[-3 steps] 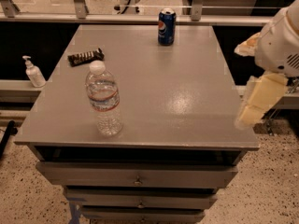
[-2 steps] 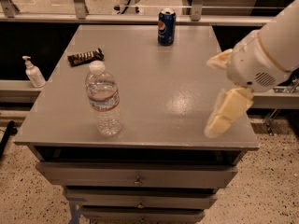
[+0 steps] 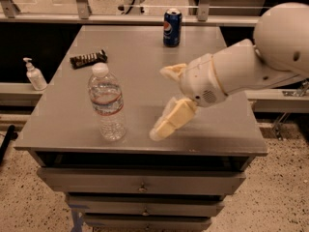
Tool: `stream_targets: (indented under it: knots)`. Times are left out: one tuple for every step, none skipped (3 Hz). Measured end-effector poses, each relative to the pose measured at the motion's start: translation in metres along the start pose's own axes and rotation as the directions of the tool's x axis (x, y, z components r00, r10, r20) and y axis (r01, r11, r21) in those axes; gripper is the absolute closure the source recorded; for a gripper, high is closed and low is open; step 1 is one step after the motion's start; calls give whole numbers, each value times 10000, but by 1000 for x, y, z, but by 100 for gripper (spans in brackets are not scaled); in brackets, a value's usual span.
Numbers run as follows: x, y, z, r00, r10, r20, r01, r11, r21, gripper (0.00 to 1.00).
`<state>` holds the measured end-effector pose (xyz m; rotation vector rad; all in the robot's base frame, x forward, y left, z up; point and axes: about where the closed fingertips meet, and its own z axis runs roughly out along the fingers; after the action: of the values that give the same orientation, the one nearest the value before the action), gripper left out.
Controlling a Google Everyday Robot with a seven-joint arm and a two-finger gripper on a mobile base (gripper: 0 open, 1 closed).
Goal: Knock water bottle over
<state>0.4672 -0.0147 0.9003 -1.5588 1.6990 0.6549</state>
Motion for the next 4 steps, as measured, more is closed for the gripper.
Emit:
stream_targets:
  knots:
    - [-31,5,39,9883,-64,1521,129,9990,-423,0]
    - [-51,14,68,9675,132,2524,73,9968,-799,0]
    - [-61,23,84,9509,325,3079,-21,9951,-987,18]
    - [-61,26,89,9399,656,3350,-313,9938,-1067,42]
